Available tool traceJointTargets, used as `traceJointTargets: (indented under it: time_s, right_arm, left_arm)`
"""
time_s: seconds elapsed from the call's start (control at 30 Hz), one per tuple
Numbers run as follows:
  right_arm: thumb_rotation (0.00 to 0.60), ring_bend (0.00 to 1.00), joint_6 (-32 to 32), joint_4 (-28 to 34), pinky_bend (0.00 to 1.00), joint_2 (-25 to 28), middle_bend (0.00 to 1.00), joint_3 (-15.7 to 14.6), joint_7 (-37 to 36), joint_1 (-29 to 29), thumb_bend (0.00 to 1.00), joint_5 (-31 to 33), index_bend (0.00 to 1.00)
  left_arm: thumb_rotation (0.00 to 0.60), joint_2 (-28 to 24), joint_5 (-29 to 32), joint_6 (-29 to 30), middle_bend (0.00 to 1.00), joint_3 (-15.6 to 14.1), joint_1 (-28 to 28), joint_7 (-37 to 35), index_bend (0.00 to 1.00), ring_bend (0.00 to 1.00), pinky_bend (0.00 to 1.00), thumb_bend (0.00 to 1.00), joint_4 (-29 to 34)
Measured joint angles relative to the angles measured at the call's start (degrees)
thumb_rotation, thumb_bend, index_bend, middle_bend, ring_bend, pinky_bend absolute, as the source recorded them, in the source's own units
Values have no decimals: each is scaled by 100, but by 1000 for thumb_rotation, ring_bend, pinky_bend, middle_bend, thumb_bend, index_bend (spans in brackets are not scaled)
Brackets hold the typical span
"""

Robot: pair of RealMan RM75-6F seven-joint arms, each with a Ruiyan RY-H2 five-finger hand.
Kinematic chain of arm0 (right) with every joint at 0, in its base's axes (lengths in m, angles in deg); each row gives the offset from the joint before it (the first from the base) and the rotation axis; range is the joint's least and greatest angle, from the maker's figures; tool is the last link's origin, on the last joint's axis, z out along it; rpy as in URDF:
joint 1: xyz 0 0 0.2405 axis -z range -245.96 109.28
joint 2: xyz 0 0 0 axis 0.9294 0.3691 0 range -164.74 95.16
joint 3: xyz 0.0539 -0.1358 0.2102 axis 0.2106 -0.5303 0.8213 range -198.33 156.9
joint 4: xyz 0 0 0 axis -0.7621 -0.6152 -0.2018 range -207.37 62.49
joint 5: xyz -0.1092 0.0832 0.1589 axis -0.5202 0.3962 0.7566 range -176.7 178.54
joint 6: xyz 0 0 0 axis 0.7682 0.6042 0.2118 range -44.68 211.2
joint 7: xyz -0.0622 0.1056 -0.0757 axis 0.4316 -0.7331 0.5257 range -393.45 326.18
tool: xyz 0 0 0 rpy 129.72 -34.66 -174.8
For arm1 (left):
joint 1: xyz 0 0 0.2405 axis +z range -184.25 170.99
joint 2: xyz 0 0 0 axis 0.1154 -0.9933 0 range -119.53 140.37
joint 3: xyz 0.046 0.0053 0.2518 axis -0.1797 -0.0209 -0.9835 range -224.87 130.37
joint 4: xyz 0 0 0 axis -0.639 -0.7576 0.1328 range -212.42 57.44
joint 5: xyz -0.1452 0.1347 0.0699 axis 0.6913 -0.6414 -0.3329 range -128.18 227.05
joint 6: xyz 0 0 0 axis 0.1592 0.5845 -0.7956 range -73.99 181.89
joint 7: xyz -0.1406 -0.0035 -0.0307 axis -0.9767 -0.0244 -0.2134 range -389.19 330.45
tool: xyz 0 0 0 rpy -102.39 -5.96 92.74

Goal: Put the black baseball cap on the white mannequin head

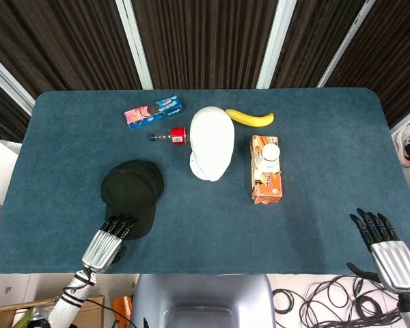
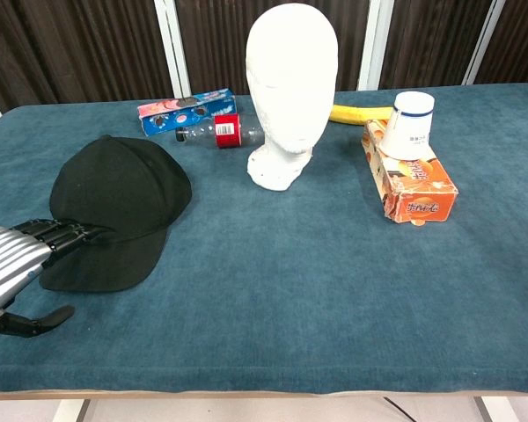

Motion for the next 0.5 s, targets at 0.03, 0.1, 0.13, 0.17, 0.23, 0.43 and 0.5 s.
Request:
traceJointTargets:
  time_s: [0.03, 0.1, 0.13, 0.17, 0.23, 0.43, 0.5]
  right_arm:
    - [600, 0, 3, 2, 0, -4, 0, 4, 6, 2, 76, 9, 0]
    - [600, 0, 7, 7, 0, -6, 0, 11, 7, 4, 76, 22, 0]
    - [600, 0, 10, 5, 0, -5, 0, 12, 13, 7, 76, 27, 0]
    - [600, 0, 11, 2, 0, -5, 0, 11, 17, 10, 76, 32, 0]
    - [600, 0, 6, -5, 0, -10, 0, 9, 13, 14, 76, 44, 0]
    - [600, 0, -46, 2, 0, -25, 0, 2, 65, -10, 76, 34, 0]
    - [600, 0, -61, 2, 0, -22, 0, 3, 64, -16, 76, 46, 0]
  left_arm:
    - [600, 8, 9, -1, 196, -3, 2, -1, 172, 159, 217, 329, -12]
    - [600, 42, 30, -10, 201, -6, 0, -7, 176, 161, 217, 329, -68]
    - [600, 63, 40, -17, 205, -7, -2, -7, 181, 165, 218, 329, -105]
    - [600, 87, 51, -28, 207, -8, -5, -4, 185, 167, 218, 329, -150]
    - [600, 159, 80, -64, 213, -7, -15, 17, 198, 176, 224, 330, -289]
    - [600, 532, 99, 23, 274, 24, -28, 143, 274, 225, 248, 332, -993]
    - [600, 718, 55, 160, 300, 33, -34, 160, 300, 247, 260, 332, -1345]
